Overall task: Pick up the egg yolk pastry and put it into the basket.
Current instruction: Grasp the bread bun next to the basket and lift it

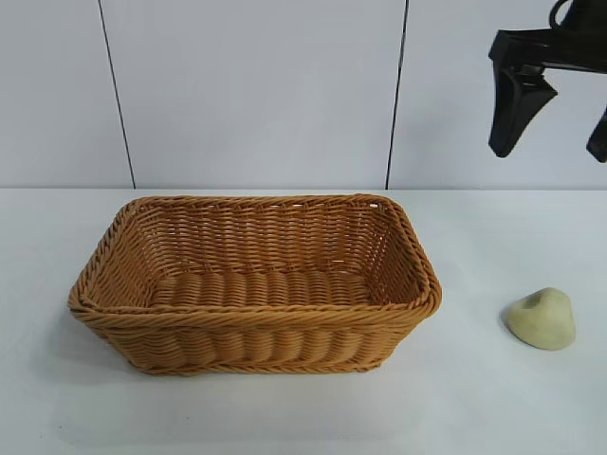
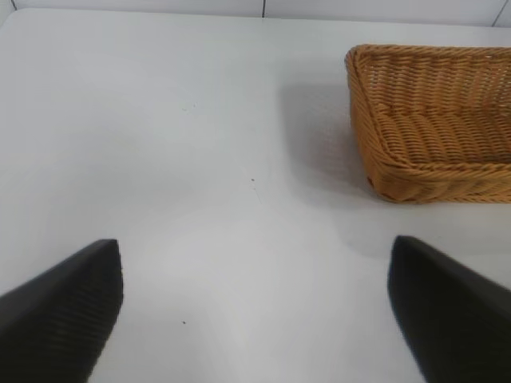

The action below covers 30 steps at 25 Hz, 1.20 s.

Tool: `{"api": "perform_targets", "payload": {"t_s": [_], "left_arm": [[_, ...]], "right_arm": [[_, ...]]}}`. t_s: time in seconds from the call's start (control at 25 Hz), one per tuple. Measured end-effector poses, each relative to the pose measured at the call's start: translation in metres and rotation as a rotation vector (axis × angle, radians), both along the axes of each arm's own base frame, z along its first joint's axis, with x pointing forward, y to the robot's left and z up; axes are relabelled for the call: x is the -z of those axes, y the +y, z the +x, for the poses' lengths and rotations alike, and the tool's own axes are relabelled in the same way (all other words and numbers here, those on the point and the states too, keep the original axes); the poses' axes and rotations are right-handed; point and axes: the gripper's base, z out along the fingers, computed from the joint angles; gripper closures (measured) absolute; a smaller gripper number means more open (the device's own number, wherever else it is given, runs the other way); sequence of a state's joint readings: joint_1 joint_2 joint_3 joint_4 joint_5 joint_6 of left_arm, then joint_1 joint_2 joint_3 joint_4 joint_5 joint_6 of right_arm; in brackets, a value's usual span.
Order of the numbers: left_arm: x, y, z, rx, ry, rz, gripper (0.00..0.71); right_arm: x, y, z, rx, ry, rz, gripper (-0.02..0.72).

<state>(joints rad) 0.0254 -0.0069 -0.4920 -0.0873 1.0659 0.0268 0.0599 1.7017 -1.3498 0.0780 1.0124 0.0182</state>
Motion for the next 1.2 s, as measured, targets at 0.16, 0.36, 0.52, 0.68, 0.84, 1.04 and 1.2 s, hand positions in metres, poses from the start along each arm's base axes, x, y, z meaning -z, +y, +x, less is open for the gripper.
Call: {"api": "perform_targets", "payload": {"t_s": [0.16, 0.36, 0.52, 0.68, 0.84, 1.04, 1.2], "left_arm": [[0.0, 0.0, 0.0, 0.0, 0.0, 0.0, 0.015], [0.0, 0.0, 0.0, 0.0, 0.0, 0.0, 0.015], [0.0, 0.0, 0.0, 0.0, 0.0, 0.0, 0.015], [0.0, 0.0, 0.0, 0.0, 0.0, 0.0, 0.015], [0.0, 0.0, 0.0, 0.0, 0.0, 0.0, 0.015], [0.0, 0.0, 0.0, 0.0, 0.0, 0.0, 0.015], [0.0, 0.0, 0.0, 0.0, 0.0, 0.0, 0.015]], "right_arm": [[0.035, 0.0, 0.012, 0.001, 0.103, -0.006, 0.062], [0.083, -0.001, 0.026, -0.006, 0.206, -0.04, 0.062], [0.12, -0.002, 0.032, -0.003, 0.275, -0.053, 0.062], [0.147, -0.002, 0.035, -0.001, 0.326, -0.055, 0.062], [0.16, -0.002, 0.035, 0.003, 0.355, -0.057, 0.065], [0.161, -0.002, 0.035, 0.003, 0.359, -0.056, 0.295], [0.16, -0.003, 0.034, -0.003, 0.378, -0.064, 0.524]]}}
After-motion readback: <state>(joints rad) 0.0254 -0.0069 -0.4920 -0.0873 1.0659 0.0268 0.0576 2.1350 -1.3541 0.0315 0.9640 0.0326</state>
